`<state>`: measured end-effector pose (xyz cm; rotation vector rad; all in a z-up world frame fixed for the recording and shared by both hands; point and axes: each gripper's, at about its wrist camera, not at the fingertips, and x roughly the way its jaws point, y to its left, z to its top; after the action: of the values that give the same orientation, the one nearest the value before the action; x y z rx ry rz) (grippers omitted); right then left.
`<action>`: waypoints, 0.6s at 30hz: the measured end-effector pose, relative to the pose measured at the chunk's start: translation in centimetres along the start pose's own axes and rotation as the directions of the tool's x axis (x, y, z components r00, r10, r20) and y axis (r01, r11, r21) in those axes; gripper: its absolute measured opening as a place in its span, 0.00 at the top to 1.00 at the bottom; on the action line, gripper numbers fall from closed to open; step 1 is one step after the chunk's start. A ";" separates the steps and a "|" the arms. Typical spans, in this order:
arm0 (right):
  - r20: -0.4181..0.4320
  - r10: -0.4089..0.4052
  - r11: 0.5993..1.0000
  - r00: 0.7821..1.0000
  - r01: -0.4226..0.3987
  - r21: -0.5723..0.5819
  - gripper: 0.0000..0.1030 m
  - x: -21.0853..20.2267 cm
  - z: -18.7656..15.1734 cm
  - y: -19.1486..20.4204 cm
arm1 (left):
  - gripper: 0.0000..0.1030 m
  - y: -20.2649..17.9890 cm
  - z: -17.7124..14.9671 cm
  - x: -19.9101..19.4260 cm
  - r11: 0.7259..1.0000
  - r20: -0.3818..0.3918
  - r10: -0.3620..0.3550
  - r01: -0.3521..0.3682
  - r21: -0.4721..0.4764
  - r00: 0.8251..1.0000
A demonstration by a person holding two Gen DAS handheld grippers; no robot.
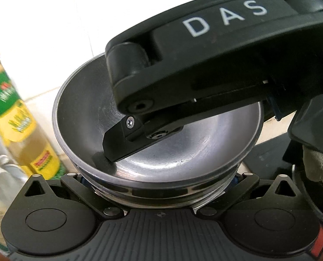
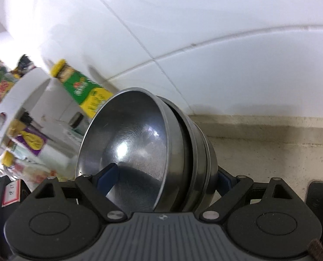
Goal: Organize plates and bowls
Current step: 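Lift the bowl stack with both grippers and carry it over the plate stack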
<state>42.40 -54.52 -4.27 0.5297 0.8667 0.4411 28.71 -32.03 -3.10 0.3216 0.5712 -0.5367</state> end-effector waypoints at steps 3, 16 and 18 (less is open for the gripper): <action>0.012 0.012 1.000 1.000 -0.011 -0.028 0.15 -1.7 -0.2 1.7 | 0.00 -0.7 0.4 -2.0 1.000 0.024 0.020 -0.020 0.010 1.000; 0.066 0.023 0.996 0.998 -0.017 -0.091 0.15 -8.2 -3.8 9.4 | 0.00 -1.9 -0.7 -9.1 0.999 0.100 0.032 -0.033 0.003 0.994; 0.065 0.020 0.995 0.998 -0.013 -0.102 0.15 -8.8 -4.7 10.7 | 0.00 -2.2 -1.1 -10.2 1.000 0.103 0.027 -0.027 -0.001 0.994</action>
<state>31.96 -49.87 4.81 0.4559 0.7726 0.4774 19.73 -29.41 1.70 0.3004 0.4665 -0.5240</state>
